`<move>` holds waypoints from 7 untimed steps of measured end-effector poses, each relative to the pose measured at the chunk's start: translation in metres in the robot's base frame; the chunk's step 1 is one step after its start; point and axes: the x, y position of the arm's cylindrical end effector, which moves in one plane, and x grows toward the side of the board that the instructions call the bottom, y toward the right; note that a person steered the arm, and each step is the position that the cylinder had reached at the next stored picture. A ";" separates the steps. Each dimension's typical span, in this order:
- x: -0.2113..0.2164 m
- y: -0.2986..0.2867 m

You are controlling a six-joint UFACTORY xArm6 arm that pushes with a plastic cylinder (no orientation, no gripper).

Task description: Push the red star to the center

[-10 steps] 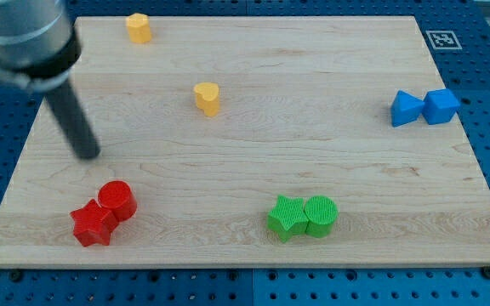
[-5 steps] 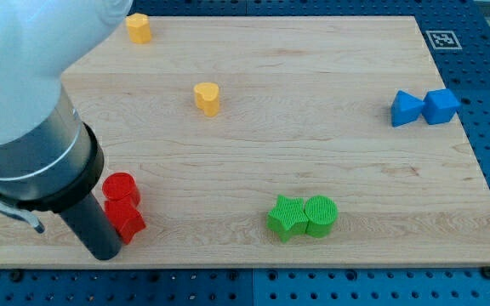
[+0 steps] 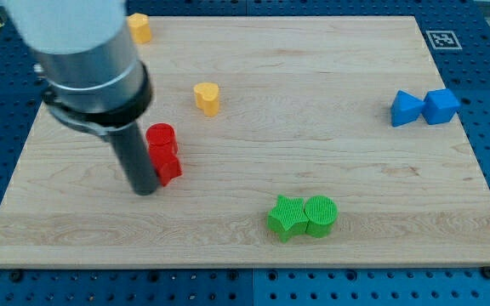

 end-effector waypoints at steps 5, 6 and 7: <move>-0.004 -0.004; -0.012 0.003; -0.026 0.003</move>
